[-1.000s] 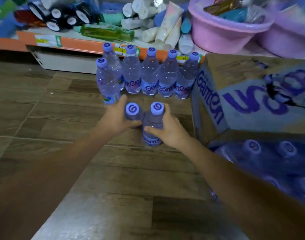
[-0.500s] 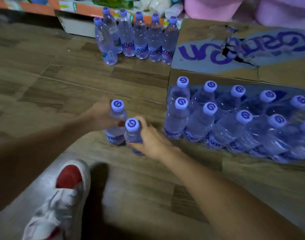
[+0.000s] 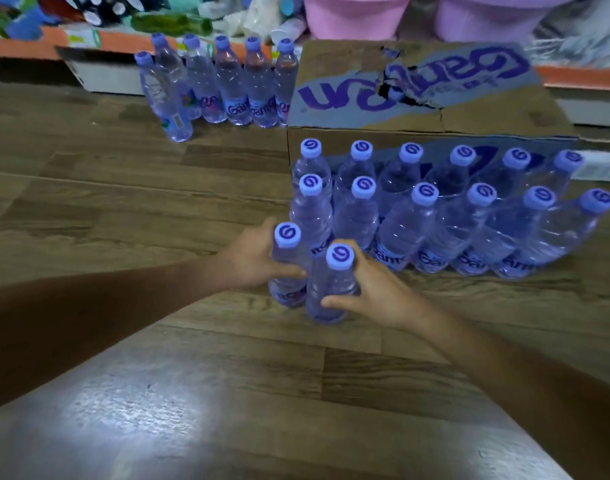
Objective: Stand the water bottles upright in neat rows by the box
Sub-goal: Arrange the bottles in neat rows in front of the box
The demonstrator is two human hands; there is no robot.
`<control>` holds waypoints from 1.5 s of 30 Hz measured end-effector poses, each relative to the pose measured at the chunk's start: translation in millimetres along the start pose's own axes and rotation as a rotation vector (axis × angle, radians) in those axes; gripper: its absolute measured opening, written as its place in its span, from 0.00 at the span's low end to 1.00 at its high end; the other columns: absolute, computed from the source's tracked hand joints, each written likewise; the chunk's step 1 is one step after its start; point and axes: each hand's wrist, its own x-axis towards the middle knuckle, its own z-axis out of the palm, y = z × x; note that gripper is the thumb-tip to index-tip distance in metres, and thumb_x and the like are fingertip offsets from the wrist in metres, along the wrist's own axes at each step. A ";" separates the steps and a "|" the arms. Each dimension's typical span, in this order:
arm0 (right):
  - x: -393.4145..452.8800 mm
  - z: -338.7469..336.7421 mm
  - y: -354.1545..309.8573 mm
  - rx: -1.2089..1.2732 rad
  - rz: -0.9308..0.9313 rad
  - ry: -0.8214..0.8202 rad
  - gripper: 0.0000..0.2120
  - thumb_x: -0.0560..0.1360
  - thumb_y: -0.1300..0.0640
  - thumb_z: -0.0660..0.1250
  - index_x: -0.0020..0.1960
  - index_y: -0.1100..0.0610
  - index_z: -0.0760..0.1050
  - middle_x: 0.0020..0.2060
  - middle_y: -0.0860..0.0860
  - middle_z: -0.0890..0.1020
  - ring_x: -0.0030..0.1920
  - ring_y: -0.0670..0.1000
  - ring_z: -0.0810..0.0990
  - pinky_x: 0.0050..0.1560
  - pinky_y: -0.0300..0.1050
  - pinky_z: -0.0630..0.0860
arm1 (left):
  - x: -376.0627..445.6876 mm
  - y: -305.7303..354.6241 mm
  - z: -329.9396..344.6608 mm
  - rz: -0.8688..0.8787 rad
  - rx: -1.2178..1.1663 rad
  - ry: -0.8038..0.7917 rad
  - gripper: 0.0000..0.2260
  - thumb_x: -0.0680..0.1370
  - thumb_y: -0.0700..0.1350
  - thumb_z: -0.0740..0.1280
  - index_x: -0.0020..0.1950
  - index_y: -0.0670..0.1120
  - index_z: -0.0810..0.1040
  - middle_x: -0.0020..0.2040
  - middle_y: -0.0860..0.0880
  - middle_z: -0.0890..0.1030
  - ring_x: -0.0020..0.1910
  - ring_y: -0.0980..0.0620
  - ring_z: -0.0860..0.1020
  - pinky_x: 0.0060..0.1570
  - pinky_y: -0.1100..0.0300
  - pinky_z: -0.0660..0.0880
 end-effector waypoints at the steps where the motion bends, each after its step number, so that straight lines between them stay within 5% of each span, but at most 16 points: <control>1: -1.1 -2.3 1.1 -0.017 0.000 0.004 0.33 0.68 0.48 0.72 0.66 0.46 0.58 0.63 0.44 0.71 0.62 0.47 0.72 0.61 0.48 0.72 | 0.4 1.9 1.5 0.028 0.005 0.008 0.27 0.66 0.48 0.77 0.59 0.42 0.70 0.51 0.52 0.73 0.52 0.54 0.73 0.45 0.68 0.63; 6: -10.6 -13.6 2.3 -0.002 0.030 0.023 0.32 0.71 0.55 0.72 0.69 0.51 0.60 0.61 0.40 0.68 0.60 0.37 0.66 0.55 0.30 0.65 | 5.5 0.2 6.3 -0.018 -0.042 0.046 0.32 0.65 0.53 0.76 0.62 0.41 0.69 0.59 0.48 0.76 0.59 0.50 0.74 0.51 0.63 0.67; 14: -6.9 -22.6 3.3 -0.045 0.098 0.091 0.32 0.70 0.57 0.73 0.69 0.54 0.62 0.62 0.43 0.69 0.66 0.47 0.68 0.64 0.40 0.64 | -5.7 2.7 11.8 -0.025 -0.119 0.055 0.32 0.66 0.52 0.76 0.63 0.42 0.67 0.61 0.47 0.76 0.60 0.49 0.74 0.49 0.64 0.66; 20: -2.3 -27.9 6.2 0.047 0.198 0.185 0.31 0.69 0.62 0.73 0.68 0.57 0.62 0.58 0.43 0.70 0.61 0.43 0.67 0.54 0.29 0.62 | -3.0 18.2 25.6 -0.017 -0.103 0.095 0.34 0.65 0.55 0.75 0.62 0.40 0.66 0.61 0.44 0.76 0.61 0.45 0.74 0.53 0.57 0.71; 24: -1.8 -18.6 10.7 0.067 0.253 0.192 0.38 0.67 0.54 0.75 0.71 0.52 0.59 0.67 0.49 0.66 0.69 0.48 0.64 0.67 0.42 0.63 | -1.8 18.3 23.7 -0.026 -0.141 0.059 0.36 0.64 0.52 0.77 0.64 0.41 0.63 0.63 0.46 0.74 0.62 0.47 0.73 0.53 0.60 0.69; 29: -3.1 -14.5 10.3 0.036 0.322 0.309 0.38 0.67 0.45 0.74 0.70 0.50 0.60 0.67 0.52 0.68 0.68 0.52 0.65 0.66 0.43 0.63 | -10.6 -2.4 18.3 0.077 -0.092 -0.127 0.43 0.64 0.47 0.78 0.71 0.42 0.58 0.70 0.45 0.68 0.68 0.49 0.68 0.66 0.53 0.68; 32: -5.2 -13.6 4.4 0.061 0.304 0.308 0.34 0.69 0.49 0.73 0.70 0.50 0.61 0.63 0.49 0.75 0.63 0.50 0.72 0.61 0.42 0.68 | -9.4 -3.5 16.9 0.064 -0.071 -0.092 0.40 0.66 0.46 0.76 0.71 0.44 0.59 0.69 0.44 0.71 0.67 0.46 0.70 0.64 0.49 0.71; 45: -3.5 -20.4 -1.4 0.085 0.286 0.240 0.33 0.70 0.55 0.73 0.70 0.51 0.62 0.62 0.48 0.76 0.64 0.51 0.74 0.65 0.45 0.69 | 3.7 5.1 17.7 0.069 -0.067 0.016 0.35 0.64 0.45 0.78 0.67 0.42 0.65 0.64 0.44 0.76 0.62 0.45 0.74 0.62 0.50 0.72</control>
